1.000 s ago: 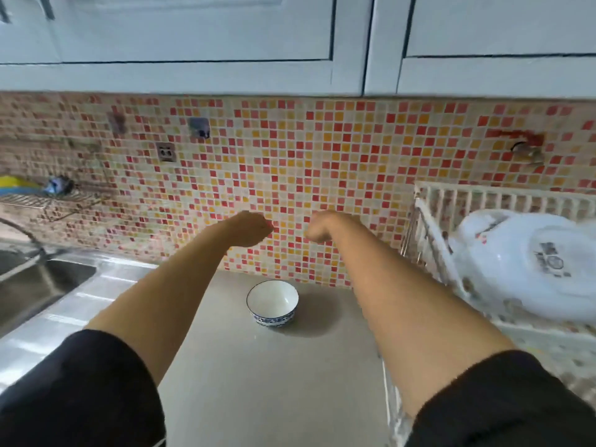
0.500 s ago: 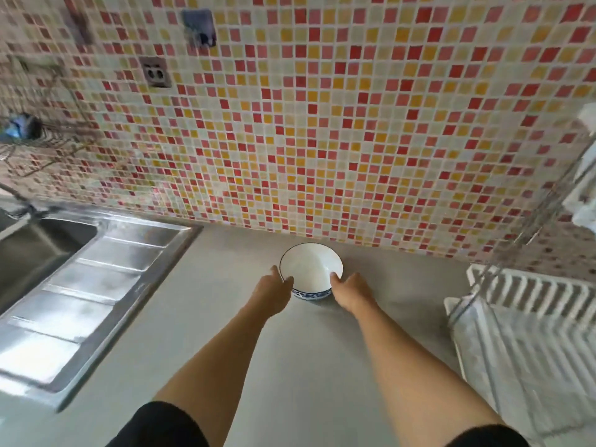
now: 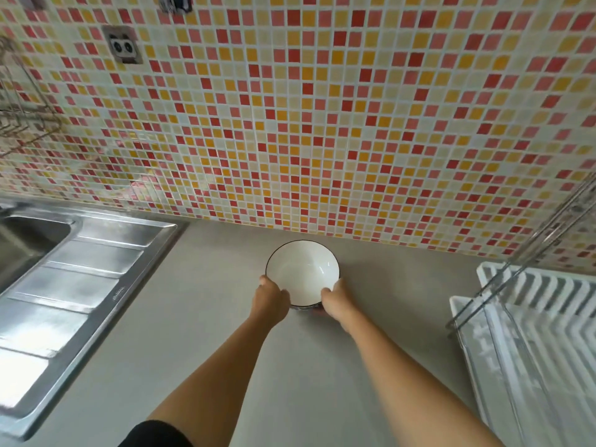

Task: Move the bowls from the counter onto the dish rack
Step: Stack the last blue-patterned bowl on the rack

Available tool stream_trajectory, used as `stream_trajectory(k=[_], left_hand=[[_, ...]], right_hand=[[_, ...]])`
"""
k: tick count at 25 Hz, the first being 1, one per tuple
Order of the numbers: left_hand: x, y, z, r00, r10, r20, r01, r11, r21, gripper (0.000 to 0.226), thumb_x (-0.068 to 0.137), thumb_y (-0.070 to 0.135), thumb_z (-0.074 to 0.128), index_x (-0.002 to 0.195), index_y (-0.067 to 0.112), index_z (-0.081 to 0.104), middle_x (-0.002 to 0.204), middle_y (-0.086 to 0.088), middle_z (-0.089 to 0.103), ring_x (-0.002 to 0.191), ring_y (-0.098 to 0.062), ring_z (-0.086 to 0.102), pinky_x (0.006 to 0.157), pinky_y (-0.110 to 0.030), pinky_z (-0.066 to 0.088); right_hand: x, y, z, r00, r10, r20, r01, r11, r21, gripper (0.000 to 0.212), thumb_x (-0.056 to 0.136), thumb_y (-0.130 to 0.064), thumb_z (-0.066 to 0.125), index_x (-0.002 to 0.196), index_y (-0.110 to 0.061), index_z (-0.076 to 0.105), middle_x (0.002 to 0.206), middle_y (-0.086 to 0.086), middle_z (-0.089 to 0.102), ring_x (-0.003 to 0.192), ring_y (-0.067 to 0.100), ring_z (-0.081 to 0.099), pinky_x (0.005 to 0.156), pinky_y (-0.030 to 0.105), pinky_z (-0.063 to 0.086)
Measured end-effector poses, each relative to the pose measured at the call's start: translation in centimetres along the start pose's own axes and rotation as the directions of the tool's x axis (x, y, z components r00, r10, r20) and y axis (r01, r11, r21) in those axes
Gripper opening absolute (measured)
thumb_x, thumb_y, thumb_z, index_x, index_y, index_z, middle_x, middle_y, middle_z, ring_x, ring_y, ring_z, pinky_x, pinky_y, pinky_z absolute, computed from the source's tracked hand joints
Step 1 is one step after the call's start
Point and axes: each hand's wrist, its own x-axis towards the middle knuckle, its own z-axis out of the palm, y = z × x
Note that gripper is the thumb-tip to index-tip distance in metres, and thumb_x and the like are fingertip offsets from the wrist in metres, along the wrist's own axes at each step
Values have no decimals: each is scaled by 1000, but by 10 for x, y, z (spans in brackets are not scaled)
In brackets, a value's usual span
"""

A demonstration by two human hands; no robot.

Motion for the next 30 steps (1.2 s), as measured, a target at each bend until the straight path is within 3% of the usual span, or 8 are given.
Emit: stream_trajectory(k=[3, 7, 9, 13, 18, 22, 26, 30], left_hand=[[-3, 4, -29, 996, 82, -38, -79, 994, 76, 38, 94, 8, 35, 131, 2, 32, 116, -25, 58, 101, -37, 59, 79, -42, 51], [-35, 20, -72, 943, 294, -157, -268, 948, 169, 36, 101, 27, 30, 129, 7, 40, 90, -19, 63, 80, -33, 64, 68, -40, 53], [-65, 31, -88, 877, 405, -257, -387, 914, 121, 38, 101, 31, 30, 131, 11, 41, 92, -20, 67, 77, -34, 65, 67, -40, 54], [-127, 69, -115, 641, 600, -478, -686, 728, -7, 31, 99, 20, 38, 126, 8, 46, 105, -7, 62, 77, -20, 57, 66, -26, 51], [-194, 140, -129, 403, 619, -674, -854, 519, -34, 28, 96, 6, 42, 116, -10, 53, 96, -22, 66, 68, -15, 53, 52, -8, 37], [-237, 190, -117, 97, 608, -788, -960, 265, 86, 25, 92, 3, 47, 110, -13, 50, 91, -29, 66, 79, -17, 56, 54, -6, 47], [-298, 250, -94, 139, 645, -751, -990, 116, -84, 58, 95, 49, 23, 128, 8, 48, 101, 11, 56, 89, 18, 54, 63, 4, 41], [-360, 309, -60, 70, 740, -669, -996, 14, -88, 53, 89, 64, 9, 121, 45, 46, 98, 29, 59, 84, 13, 59, 60, -5, 45]], right_hand=[[-32, -6, -25, 987, -122, 108, 127, 991, -49, 34, 93, -3, 34, 127, -7, 31, 130, 12, 45, 98, 29, 57, 45, 16, 50], [-83, -33, -63, 952, -293, 87, 301, 947, -109, 37, 94, -8, 41, 129, -10, 31, 129, 13, 51, 95, 24, 56, 53, 14, 54], [-113, -49, -87, 919, -393, 29, 394, 917, -58, 39, 93, -13, 48, 128, -17, 31, 127, 5, 52, 106, 27, 59, 73, 35, 61], [-182, -78, -138, 816, -571, -90, 569, 821, -45, 27, 97, -28, 43, 122, -28, 34, 105, -8, 55, 99, 19, 61, 74, 37, 60], [-263, -94, -209, 541, -785, -303, 759, 610, -225, 39, 97, -14, 43, 133, -28, 42, 108, -16, 57, 96, 6, 56, 72, 0, 42], [-313, -85, -268, 346, -870, -352, 788, 473, -394, 55, 91, -7, 51, 140, -28, 38, 132, -8, 56, 116, 10, 54, 98, 25, 45], [-340, -64, -345, 243, -883, -402, 777, 426, -463, 56, 90, -6, 46, 139, -31, 38, 116, -14, 59, 94, -2, 54, 79, 1, 40], [-366, -32, -435, 136, -899, -416, 744, 370, -556, 55, 90, -6, 47, 139, -28, 38, 115, -12, 58, 88, -7, 55, 75, -1, 39]])
